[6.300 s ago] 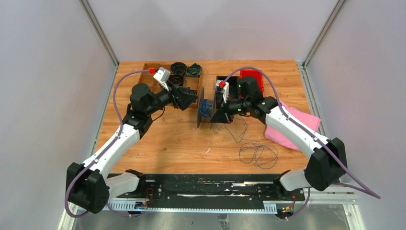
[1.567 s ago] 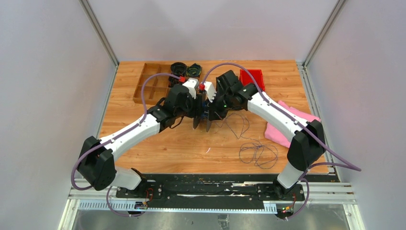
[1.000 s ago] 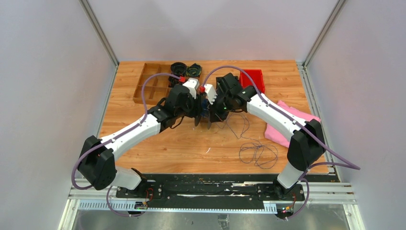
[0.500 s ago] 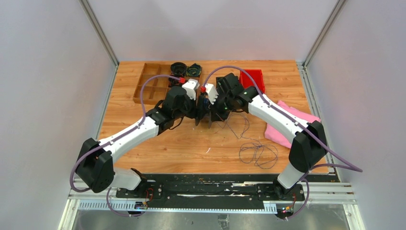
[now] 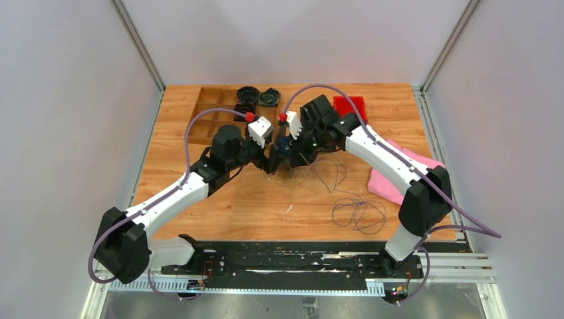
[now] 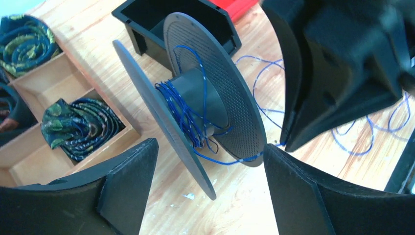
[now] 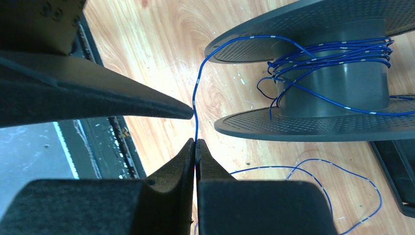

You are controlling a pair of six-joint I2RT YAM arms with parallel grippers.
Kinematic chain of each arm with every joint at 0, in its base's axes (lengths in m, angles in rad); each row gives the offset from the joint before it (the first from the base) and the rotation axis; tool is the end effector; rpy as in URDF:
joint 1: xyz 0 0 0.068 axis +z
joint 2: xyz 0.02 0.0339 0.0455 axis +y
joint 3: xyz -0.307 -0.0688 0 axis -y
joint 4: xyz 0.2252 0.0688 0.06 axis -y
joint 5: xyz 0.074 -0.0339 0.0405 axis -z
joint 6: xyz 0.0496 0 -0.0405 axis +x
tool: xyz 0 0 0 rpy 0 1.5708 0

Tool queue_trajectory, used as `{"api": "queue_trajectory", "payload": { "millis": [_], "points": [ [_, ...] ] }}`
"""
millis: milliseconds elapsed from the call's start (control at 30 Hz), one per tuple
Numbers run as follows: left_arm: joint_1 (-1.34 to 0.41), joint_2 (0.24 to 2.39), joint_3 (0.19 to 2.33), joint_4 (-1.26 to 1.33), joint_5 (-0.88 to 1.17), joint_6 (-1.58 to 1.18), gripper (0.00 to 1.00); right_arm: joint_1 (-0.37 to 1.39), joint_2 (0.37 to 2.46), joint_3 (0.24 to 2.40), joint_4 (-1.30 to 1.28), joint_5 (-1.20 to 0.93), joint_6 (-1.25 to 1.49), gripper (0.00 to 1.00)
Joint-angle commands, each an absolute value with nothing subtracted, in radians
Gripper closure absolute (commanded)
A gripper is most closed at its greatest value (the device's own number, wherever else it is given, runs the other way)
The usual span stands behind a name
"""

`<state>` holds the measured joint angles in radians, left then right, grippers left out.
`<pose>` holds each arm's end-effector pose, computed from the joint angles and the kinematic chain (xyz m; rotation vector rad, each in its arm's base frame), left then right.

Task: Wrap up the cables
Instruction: Adjust the cable reel at the center of the board, then adjust the cable at the center of the board.

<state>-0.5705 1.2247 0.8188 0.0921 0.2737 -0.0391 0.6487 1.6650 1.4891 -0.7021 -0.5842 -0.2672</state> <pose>0.2135 -0.1529 0.3309 0.6893 1.8014 -0.6707 0.2662 0.2361 0.3500 -1.3109 2.0631 0.8838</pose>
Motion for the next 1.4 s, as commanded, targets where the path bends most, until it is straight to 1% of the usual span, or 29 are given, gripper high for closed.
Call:
{"api": "queue_trajectory", "payload": {
  "millis": [0, 300, 467, 567, 900, 1067, 1300, 1367],
  "points": [
    [-0.566, 1.188, 0.775, 0.175, 0.383, 0.227, 0.16, 0.612, 1.698, 1.567, -0.782, -0.694, -0.187, 0.99],
    [-0.557, 1.172, 0.739, 0.194, 0.437, 0.445, 0.13, 0.582, 1.718, 1.589, -0.81, -0.688, -0.035, 0.99],
    [-0.557, 1.18, 0.725, 0.193, 0.388, 0.593, 0.13, 0.553, 1.723, 1.577, -0.782, -0.784, 0.052, 0.99],
    [-0.557, 1.196, 0.728, 0.199, 0.396, 0.626, 0.13, 0.541, 1.723, 1.571, -0.765, -0.816, 0.1, 0.99],
    [-0.57, 1.275, 0.722, 0.321, 0.274, 0.478, 0.13, 0.519, 1.777, 1.591, -0.747, -0.885, 0.21, 0.99],
    [-0.583, 1.278, 0.699, 0.387, 0.204, 0.373, 0.18, 0.512, 1.779, 1.586, -0.722, -0.885, 0.241, 0.99],
    [-0.644, 1.308, 0.709, 0.387, 0.062, 0.237, 0.2, 0.51, 1.795, 1.589, -0.701, -0.883, 0.262, 0.99],
    [-0.647, 1.321, 0.712, 0.388, 0.028, 0.179, 0.23, 0.509, 1.798, 1.588, -0.697, -0.884, 0.268, 0.99]
  ]
}}
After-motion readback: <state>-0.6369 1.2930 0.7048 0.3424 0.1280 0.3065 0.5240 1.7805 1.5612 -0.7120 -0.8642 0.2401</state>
